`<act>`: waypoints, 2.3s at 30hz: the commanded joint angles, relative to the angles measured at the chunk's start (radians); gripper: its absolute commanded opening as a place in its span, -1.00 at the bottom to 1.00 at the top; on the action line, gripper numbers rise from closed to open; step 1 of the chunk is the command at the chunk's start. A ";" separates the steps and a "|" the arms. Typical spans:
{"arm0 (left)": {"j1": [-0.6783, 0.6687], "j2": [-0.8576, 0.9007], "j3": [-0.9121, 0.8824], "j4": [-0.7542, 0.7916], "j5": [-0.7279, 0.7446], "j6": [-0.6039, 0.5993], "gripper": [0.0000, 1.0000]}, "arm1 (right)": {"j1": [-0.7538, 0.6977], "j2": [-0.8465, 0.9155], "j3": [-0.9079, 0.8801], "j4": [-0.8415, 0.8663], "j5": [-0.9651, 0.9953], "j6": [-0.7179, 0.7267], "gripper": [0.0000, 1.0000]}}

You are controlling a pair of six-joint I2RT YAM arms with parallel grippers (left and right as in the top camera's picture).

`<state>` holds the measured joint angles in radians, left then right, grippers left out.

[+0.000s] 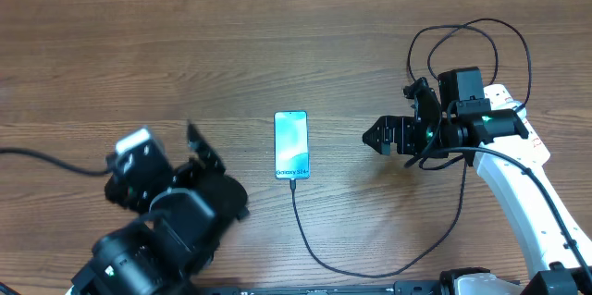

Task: Plug charger to phone and switch on socket

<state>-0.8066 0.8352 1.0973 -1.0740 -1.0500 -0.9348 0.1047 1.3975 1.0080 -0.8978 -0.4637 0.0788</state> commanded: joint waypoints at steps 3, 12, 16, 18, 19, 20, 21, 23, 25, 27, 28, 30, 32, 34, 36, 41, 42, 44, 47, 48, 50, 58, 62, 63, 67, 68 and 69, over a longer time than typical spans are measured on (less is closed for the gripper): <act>0.206 0.006 -0.003 0.282 0.452 0.701 0.99 | -0.002 -0.015 0.026 0.021 -0.001 0.003 1.00; 0.414 -0.061 -0.002 0.348 0.631 0.717 0.99 | -0.003 -0.016 0.027 0.010 0.090 0.003 1.00; 0.434 -0.150 -0.002 0.343 0.540 0.779 0.99 | -0.005 -0.016 0.029 0.005 0.180 0.069 0.99; 0.449 -0.194 -0.002 0.317 0.536 0.778 1.00 | -0.013 -0.016 0.045 -0.023 0.247 0.126 1.00; 0.451 -0.208 -0.002 0.306 0.544 0.778 0.99 | -0.017 -0.016 0.054 -0.039 0.271 0.140 1.00; 0.451 -0.230 -0.002 0.290 0.559 0.776 0.99 | -0.023 -0.017 0.068 -0.060 0.299 0.154 1.00; 0.451 -0.251 -0.002 0.280 0.582 0.773 0.99 | -0.029 -0.018 0.086 -0.085 0.328 0.162 1.00; 0.451 -0.305 -0.002 0.271 0.636 0.773 0.99 | -0.046 -0.019 0.136 -0.145 0.373 0.162 1.00; 0.451 -0.367 -0.002 0.272 0.642 0.770 0.99 | -0.065 -0.023 0.193 -0.207 0.421 0.163 1.00; 0.451 -0.431 -0.002 0.269 0.633 0.770 0.99 | -0.082 -0.034 0.245 -0.259 0.479 0.212 1.00; 0.451 -0.456 -0.002 0.262 0.636 0.761 0.99 | -0.090 -0.045 0.272 -0.288 0.517 0.249 1.00; 0.451 -0.510 -0.002 0.235 0.636 0.716 0.99 | -0.101 -0.076 0.314 -0.344 0.580 0.334 1.00; 0.451 -0.551 -0.002 0.190 0.636 0.691 0.99 | -0.100 -0.125 0.336 -0.380 0.636 0.397 1.00; 0.451 -0.579 -0.002 0.135 0.623 0.692 0.99 | -0.100 -0.182 0.338 -0.388 0.663 0.432 1.00; 0.451 -0.591 -0.002 0.085 0.577 0.692 0.99 | -0.100 -0.237 0.338 -0.384 0.665 0.430 1.00; 0.451 -0.589 -0.015 -0.016 0.406 0.692 0.99 | -0.100 -0.309 0.338 -0.333 0.666 0.430 1.00; 0.451 -0.589 -0.020 -0.023 0.380 0.692 0.99 | -0.100 -0.312 0.338 -0.311 0.666 0.430 1.00; 0.451 -0.589 -0.037 -0.021 0.359 0.692 0.99 | -0.100 -0.312 0.338 -0.277 0.666 0.430 1.00; 0.451 -0.588 -0.062 -0.006 0.360 0.692 0.99 | -0.100 -0.296 0.338 -0.240 0.685 0.430 0.33; 0.451 -0.588 -0.069 -0.007 0.365 0.692 0.99 | -0.101 -0.290 0.338 -0.233 0.698 0.431 -0.02; 0.451 -0.588 -0.077 -0.010 0.370 0.692 0.99 | -0.101 -0.272 0.338 -0.230 0.766 0.478 -0.59; 0.451 -0.589 -0.077 -0.034 0.370 0.692 0.99 | -0.212 -0.194 0.338 -0.240 0.964 0.684 -0.92; 0.451 -0.589 -0.077 -0.043 0.370 0.692 0.99 | -0.294 -0.113 0.338 -0.217 0.964 0.684 -0.92; 0.451 -0.589 -0.077 -0.049 0.370 0.692 0.99 | -0.318 -0.087 0.338 -0.208 0.964 0.684 -0.92; 0.451 -0.589 -0.077 -0.077 0.370 0.692 0.99 | -0.413 0.037 0.338 -0.137 0.963 0.671 -0.92; 0.451 -0.589 -0.077 -0.086 0.370 0.692 0.99 | -0.429 0.064 0.338 -0.120 0.959 0.658 -0.92; 0.451 -0.589 -0.077 -0.095 0.370 0.692 0.99 | -0.443 0.092 0.338 -0.101 0.952 0.634 -0.92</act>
<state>-0.3618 0.2508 1.0248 -1.1542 -0.6674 -0.2333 -0.2974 1.4300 1.3262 -1.0237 0.4770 0.7380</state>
